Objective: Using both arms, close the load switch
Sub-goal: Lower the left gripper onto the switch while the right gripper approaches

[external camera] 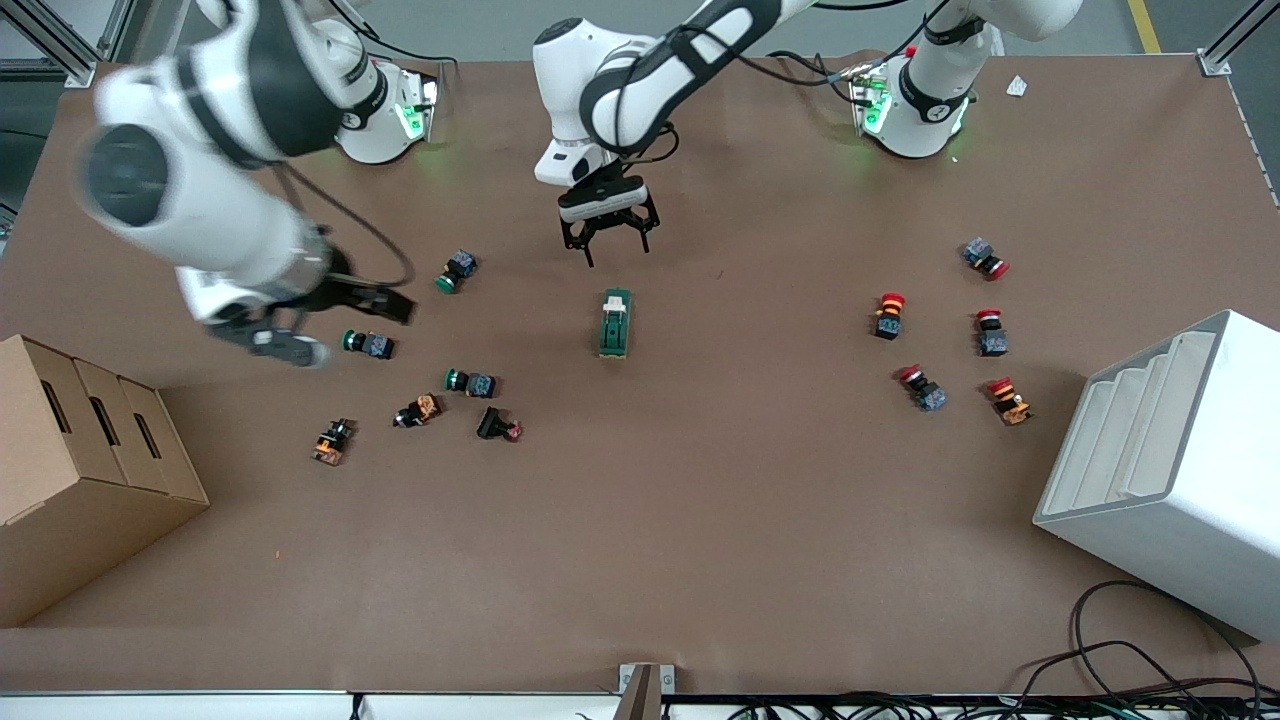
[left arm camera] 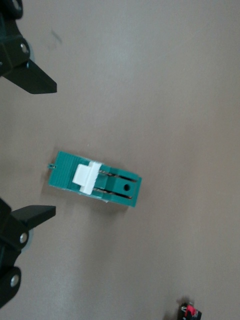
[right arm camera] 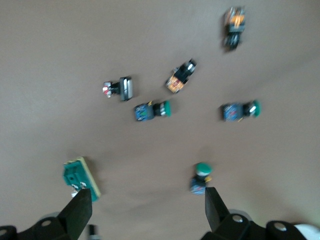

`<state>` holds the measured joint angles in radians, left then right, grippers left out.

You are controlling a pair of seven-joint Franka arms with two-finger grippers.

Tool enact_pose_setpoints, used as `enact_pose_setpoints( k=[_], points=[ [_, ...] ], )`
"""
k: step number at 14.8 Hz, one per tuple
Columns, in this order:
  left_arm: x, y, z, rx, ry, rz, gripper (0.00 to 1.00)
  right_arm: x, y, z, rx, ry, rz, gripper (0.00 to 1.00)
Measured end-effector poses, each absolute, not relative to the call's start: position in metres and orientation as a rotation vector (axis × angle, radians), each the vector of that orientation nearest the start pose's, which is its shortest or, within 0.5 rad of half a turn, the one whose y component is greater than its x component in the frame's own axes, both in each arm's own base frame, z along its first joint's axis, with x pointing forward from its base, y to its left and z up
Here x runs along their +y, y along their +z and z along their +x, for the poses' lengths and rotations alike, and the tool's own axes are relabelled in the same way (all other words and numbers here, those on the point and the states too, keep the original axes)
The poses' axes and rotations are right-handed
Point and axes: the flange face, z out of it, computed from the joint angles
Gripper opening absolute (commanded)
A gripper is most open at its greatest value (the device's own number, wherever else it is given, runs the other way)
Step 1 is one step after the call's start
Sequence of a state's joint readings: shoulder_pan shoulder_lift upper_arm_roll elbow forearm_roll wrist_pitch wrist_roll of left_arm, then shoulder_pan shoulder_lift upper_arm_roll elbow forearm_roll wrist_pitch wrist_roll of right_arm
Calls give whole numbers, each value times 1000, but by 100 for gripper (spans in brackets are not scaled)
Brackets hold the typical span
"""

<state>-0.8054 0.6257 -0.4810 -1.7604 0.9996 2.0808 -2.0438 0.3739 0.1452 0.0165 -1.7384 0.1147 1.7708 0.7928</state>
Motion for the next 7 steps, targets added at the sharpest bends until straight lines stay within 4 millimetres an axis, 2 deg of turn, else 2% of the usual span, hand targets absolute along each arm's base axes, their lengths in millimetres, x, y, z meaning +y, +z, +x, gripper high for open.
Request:
enact_pose_setpoints(
  k=[3, 5, 7],
  points=[
    [-595, 182, 224, -245, -1010, -2879, 98, 291, 459, 527, 883, 232, -2985, 100],
    [-585, 157, 215, -174, -1132, -2867, 98, 313, 447, 521, 1004, 238, -2937, 100],
    [-576, 141, 215, -117, -1262, -2850, 99, 328, 435, 518, 1119, 234, -2881, 100]
  ],
)
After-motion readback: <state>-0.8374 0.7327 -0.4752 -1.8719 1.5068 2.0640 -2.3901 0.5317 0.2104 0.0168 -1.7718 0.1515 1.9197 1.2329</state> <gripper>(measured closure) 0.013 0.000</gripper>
